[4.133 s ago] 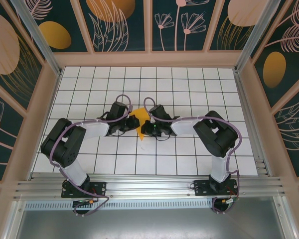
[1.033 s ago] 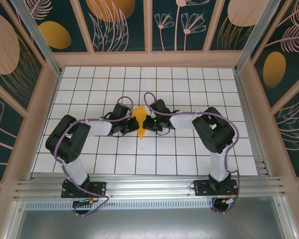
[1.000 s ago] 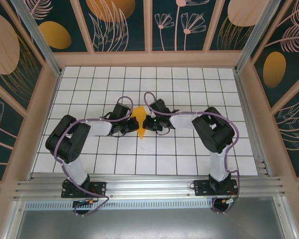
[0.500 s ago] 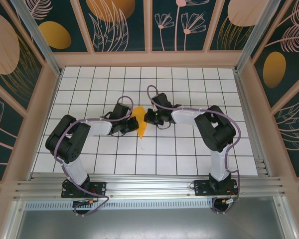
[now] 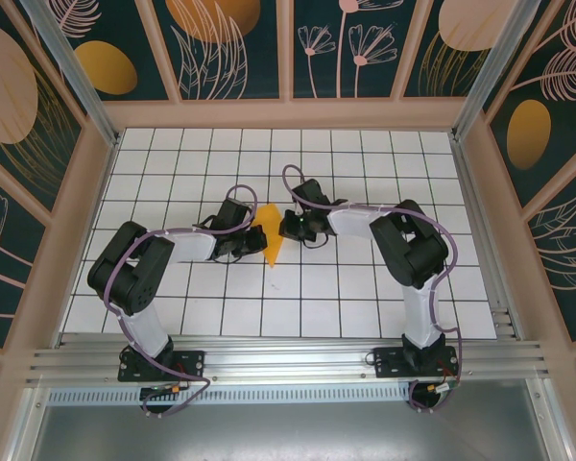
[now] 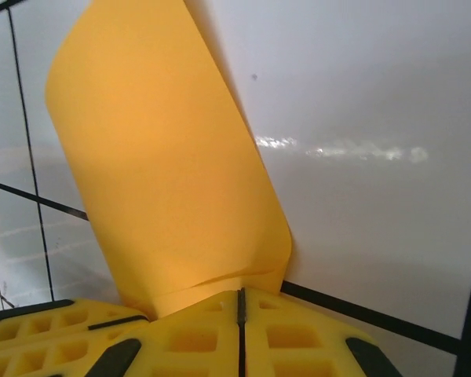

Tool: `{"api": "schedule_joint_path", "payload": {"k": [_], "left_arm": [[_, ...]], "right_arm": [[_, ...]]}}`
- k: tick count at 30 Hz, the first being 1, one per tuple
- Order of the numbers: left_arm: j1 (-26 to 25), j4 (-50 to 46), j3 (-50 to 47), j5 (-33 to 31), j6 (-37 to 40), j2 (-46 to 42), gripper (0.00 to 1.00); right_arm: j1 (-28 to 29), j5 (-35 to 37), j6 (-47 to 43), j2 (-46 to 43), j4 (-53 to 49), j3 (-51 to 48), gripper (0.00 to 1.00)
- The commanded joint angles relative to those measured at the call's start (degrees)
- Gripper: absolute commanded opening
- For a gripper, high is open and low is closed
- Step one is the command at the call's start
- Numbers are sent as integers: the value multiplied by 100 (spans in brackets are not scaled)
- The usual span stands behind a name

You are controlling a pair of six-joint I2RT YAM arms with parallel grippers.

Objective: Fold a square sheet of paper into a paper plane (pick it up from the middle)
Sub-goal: Third fold the triangle at the center of the table.

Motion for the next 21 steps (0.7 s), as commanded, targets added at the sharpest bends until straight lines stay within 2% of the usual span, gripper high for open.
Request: {"api": "schedule_joint_path", "payload": {"k": [1,21], "left_arm": [[45,-615,-100,-423,143,229,5],[43,-701,-167,-518,209,207,4]], "right_arm": [[-60,-39,-139,-50,-29,249,8],[-197,352,-156,607,-303,559,8]]}}
